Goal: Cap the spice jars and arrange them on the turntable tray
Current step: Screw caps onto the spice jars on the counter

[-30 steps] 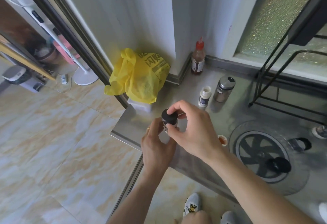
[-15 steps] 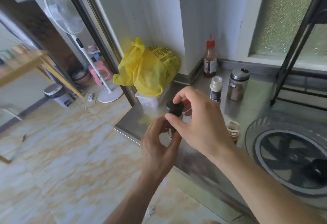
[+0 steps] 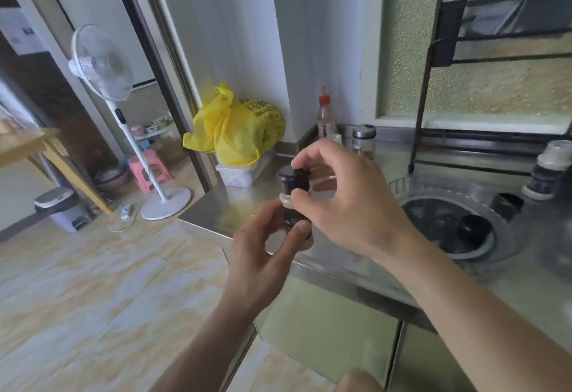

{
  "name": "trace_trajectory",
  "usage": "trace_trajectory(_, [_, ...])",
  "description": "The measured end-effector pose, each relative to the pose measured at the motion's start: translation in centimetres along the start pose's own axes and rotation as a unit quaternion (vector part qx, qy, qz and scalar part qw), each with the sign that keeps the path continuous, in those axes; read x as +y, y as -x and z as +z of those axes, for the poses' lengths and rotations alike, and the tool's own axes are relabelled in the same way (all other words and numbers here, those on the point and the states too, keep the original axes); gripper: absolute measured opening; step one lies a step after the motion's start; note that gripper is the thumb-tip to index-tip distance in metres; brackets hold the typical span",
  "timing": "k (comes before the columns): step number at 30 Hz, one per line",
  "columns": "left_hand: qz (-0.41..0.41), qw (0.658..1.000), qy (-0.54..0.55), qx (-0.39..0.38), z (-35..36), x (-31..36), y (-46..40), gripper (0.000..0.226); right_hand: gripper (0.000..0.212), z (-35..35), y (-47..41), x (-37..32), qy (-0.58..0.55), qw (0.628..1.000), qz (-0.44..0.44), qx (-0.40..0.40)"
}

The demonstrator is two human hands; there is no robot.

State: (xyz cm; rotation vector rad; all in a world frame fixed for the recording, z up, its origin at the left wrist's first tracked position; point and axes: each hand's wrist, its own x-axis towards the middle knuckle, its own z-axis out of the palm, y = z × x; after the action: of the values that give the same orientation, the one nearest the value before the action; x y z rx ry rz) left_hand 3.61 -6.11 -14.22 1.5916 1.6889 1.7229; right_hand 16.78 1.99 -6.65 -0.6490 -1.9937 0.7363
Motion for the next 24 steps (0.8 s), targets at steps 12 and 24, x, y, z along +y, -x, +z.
trace_trajectory(12, [0.035, 0.999, 0.015, -0.016, -0.6, 3.5, 1.0, 0.017, 0.037, -1.3, 2.1, -4.5, 0.012, 0.998, 0.03, 0.061])
trace_trajectory(24, [0.026, 0.998, 0.053, -0.003, -0.2, 3.9, -0.6, 0.022, 0.027, -0.9, 1.3, -3.9, -0.05, 0.994, 0.049, 0.078])
